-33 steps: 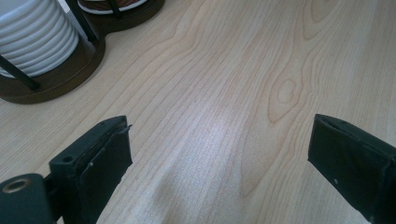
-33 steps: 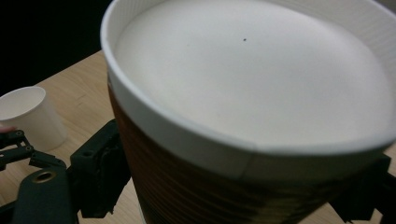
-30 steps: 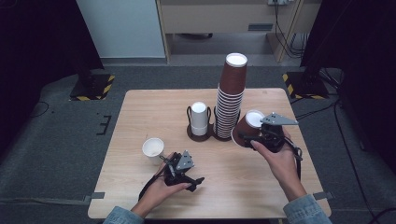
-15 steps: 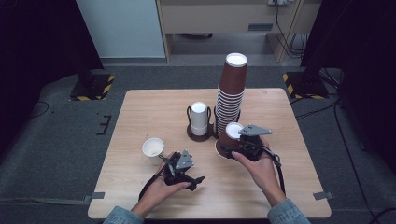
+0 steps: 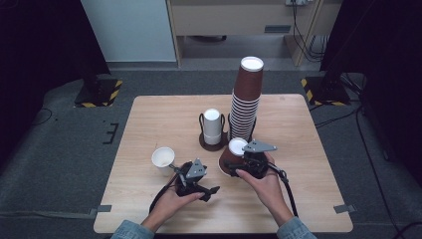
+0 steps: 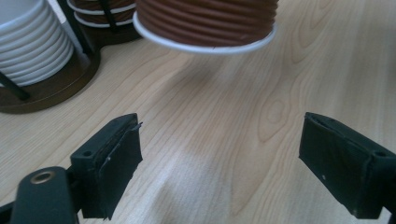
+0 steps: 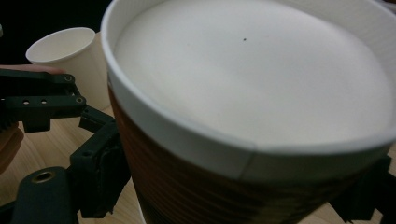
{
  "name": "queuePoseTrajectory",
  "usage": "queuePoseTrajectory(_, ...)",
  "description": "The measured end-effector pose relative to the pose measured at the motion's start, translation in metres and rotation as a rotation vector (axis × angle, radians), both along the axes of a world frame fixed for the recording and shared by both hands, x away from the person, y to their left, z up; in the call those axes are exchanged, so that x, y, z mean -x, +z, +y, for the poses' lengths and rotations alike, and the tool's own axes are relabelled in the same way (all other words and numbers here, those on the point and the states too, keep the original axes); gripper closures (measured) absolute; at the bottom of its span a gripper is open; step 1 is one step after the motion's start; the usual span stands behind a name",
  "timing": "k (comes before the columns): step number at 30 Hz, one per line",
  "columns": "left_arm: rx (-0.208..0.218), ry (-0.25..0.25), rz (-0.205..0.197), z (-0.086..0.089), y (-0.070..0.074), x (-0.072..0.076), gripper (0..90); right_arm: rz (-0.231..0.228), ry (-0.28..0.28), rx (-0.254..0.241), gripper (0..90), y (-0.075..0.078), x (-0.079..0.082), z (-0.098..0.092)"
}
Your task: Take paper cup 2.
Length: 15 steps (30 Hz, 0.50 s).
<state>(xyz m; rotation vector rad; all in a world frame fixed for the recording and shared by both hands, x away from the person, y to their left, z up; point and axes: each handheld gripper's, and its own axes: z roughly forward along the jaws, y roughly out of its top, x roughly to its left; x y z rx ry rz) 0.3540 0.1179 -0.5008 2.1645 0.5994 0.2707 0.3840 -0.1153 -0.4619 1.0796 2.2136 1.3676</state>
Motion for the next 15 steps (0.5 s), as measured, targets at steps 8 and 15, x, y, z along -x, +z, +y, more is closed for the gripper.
queuePoseTrajectory(8, 0.047, -0.007, 0.032, 0.001, 0.002, -0.001, 14.3, 0.006, 0.022, 0.0, 14.8, -0.001, 0.005, 0.015)
queuePoseTrajectory(15, 0.063, -0.015, 0.05, 0.0, 0.002, -0.001, 14.7, -0.005, 0.045, 0.015, 14.8, 0.006, 0.007, 0.029)
